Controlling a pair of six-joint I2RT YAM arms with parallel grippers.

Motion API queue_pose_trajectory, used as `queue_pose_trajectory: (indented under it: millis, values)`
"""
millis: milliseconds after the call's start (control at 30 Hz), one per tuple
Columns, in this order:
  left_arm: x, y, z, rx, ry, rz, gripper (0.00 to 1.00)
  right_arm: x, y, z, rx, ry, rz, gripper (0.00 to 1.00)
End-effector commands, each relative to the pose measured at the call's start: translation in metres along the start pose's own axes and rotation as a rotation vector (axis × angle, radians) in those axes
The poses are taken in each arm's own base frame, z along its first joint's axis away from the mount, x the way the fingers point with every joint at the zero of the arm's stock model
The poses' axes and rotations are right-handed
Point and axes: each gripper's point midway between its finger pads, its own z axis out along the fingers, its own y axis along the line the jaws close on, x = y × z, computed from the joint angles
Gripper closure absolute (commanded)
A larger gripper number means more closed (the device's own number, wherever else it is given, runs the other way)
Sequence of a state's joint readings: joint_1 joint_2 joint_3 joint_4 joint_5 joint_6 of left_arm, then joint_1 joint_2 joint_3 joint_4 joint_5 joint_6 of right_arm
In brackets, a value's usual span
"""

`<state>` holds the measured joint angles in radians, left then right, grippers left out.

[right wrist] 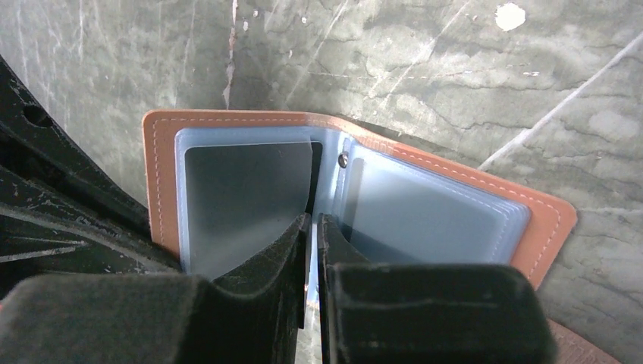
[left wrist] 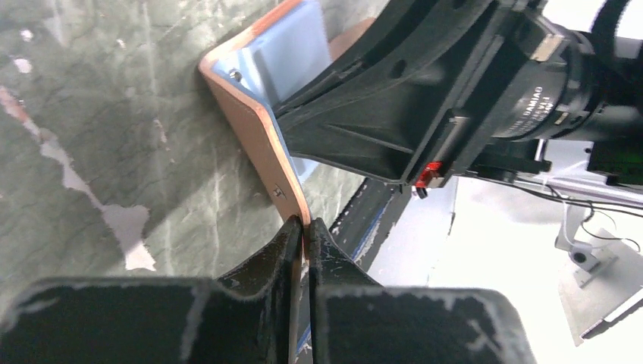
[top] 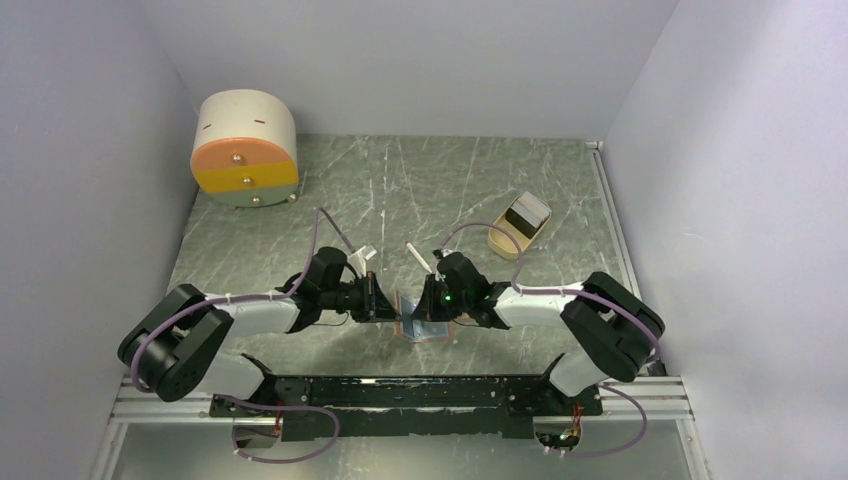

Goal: Put the credit cards into the card holder

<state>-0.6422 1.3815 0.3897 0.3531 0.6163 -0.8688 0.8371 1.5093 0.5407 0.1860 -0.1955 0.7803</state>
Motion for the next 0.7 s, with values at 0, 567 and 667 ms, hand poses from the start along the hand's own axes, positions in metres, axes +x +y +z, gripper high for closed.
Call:
queue_pose_trajectory:
  millis: [0,567,667]
  values:
    - [-0.004,-0.026,-0.002,0.141,-0.013,0.043,0.9,0.009,-0.005,0.004,-0.001,0.019,0.006,0.87]
    - [-0.003,0.001,0.005,0.014,-0.005,0.004,0.89,0.011,-0.008,0.002,0.001,0.012,0.01,0.88]
    - [-0.005,0.004,0.005,-0.021,-0.009,0.008,0.84,0.009,-0.008,0.002,0.007,0.002,0.011,0.87]
